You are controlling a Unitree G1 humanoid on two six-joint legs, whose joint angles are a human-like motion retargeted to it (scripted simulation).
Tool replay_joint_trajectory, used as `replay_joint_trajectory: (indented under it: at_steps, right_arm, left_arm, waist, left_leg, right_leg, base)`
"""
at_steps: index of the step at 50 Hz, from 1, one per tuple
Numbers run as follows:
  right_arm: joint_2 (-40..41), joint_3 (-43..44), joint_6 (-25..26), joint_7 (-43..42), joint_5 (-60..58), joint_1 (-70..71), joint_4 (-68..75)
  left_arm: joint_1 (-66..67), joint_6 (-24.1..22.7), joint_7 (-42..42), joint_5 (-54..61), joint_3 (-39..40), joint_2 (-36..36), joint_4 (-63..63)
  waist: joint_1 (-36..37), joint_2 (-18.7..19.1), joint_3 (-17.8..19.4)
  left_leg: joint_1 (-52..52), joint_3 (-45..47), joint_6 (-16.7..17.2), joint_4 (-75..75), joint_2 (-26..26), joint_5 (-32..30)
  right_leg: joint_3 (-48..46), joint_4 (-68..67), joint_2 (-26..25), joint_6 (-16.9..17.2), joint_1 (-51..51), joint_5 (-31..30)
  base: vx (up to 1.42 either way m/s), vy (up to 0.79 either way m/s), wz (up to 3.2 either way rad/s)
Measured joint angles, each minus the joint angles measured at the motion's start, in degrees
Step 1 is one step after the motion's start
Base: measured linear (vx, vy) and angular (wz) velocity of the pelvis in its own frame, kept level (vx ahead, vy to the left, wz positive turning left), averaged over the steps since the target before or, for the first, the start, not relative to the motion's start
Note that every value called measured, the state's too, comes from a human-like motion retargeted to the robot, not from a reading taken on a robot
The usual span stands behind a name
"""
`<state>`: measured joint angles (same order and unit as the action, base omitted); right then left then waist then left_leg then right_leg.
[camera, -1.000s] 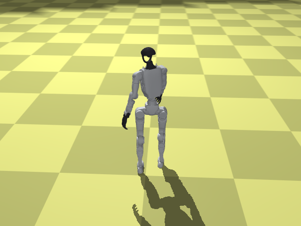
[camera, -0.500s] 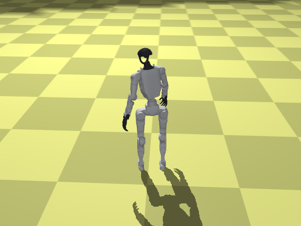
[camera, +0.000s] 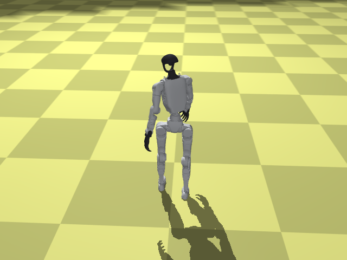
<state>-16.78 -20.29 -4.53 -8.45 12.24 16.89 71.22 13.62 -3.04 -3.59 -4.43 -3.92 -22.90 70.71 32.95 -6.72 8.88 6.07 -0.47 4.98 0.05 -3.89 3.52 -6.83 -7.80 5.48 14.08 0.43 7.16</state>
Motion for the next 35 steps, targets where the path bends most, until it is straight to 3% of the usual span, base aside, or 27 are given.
replay_joint_trajectory:
  at_steps: [4,10,15,18,20,25,27,32,35]
  right_arm:
    - [0.11,0.68,0.06,-0.17,0.97,-0.54,0.25]
    - [0.24,2.18,-0.93,-0.21,4.36,-0.79,0.79]
    - [-0.77,1.85,-1.06,-0.98,3.29,-0.55,0.81]
    - [-1.28,1.25,-0.31,-1.0,1.41,0.08,1.07]
    - [-1.47,0.94,0.11,-1.08,0.49,0.5,1.14]
    - [-1.43,0.56,1.82,-0.84,-1.59,1.86,1.35]
    - [-1.15,0.61,2.03,-0.14,-2.05,2.06,0.94]
    - [0.0,-0.04,1.46,1.2,-1.45,2.32,-0.15]
    - [0.85,-0.56,0.28,1.45,-1.34,2.27,0.04]
  left_arm:
    - [-1.11,0.4,0.52,1.1,0.49,-0.66,0.69]
    - [-2.81,0.73,1.52,2.95,1.79,-1.36,1.02]
    - [-3.56,0.51,2.8,5.15,2.58,-0.55,1.5]
    - [-3.89,-0.25,2.89,5.96,1.52,-0.24,1.9]
    - [-4.01,-0.36,2.92,5.22,0.95,-0.17,1.89]
    - [-2.97,0.98,1.95,2.69,0.09,0.97,0.98]
    - [-1.84,1.13,0.83,1.75,-0.16,1.48,0.54]
    - [-0.67,0.85,-1.43,-0.24,-0.41,1.14,0.5]
    - [-1.25,0.18,-1.27,-1.13,0.22,0.26,1.42]
  waist:
    - [-0.87,-0.31,-0.14]
    - [-3.61,2.84,-0.77]
    - [-7.12,3.53,-1.73]
    - [-8.91,2.79,-1.33]
    - [-8.84,2.6,-1.09]
    - [-5.96,1.92,0.72]
    - [-5.04,1.1,1.12]
    - [-2.61,-0.18,0.81]
    - [-0.68,-0.07,-0.28]
  left_leg:
    - [-1.29,-1.97,-1.61,1.89,0.68,0.94]
    - [-6.54,-3.12,0.58,1.17,4.81,2.62]
    - [-8.62,-3.37,2.3,-0.06,4.74,3.93]
    - [-9.78,-4.1,1.68,0.19,2.66,5.64]
    - [-10.32,-4.15,0.72,1.07,1.89,6.9]
    - [-7.55,-2.11,-5.12,11.21,-1.33,6.92]
    - [-4.41,-0.86,-5.96,15.89,-2.82,8.46]
    - [-0.23,4.69,-4.58,11.19,-2.16,10.49]
    - [-0.06,4.42,-1.95,1.86,-0.56,4.31]
  right_leg:
    - [-0.1,-1.87,-1.1,-1.44,1.5,0.91]
    - [-1.8,-10.74,-4.34,-9.89,-1.52,5.36]
    - [-6.7,-5.83,-2.24,-6.5,-6.48,4.82]
    - [-4.86,0.85,-0.53,-3.48,-7.09,-4.21]
    - [-3.3,1.02,-0.01,-2.71,-7.0,-6.28]
    - [-1.24,-0.52,2.01,-2.61,-4.75,-3.46]
    - [-0.37,0.04,3.12,-1.76,-3.88,-3.53]
    - [0.16,0.99,3.32,0.66,-2.46,-2.23]
    - [0.01,1.34,1.29,0.8,-1.51,-0.98]
  base:
    - [0.32,0.03,0.17]
    - [0.29,0.0,0.09]
    - [0.26,-0.04,0.16]
    - [0.27,-0.08,0.25]
    - [0.27,-0.1,-0.07]
    - [0.26,-0.09,-0.38]
    - [0.26,-0.04,-0.29]
    - [0.28,-0.01,-0.17]
    - [0.3,0.02,-0.18]
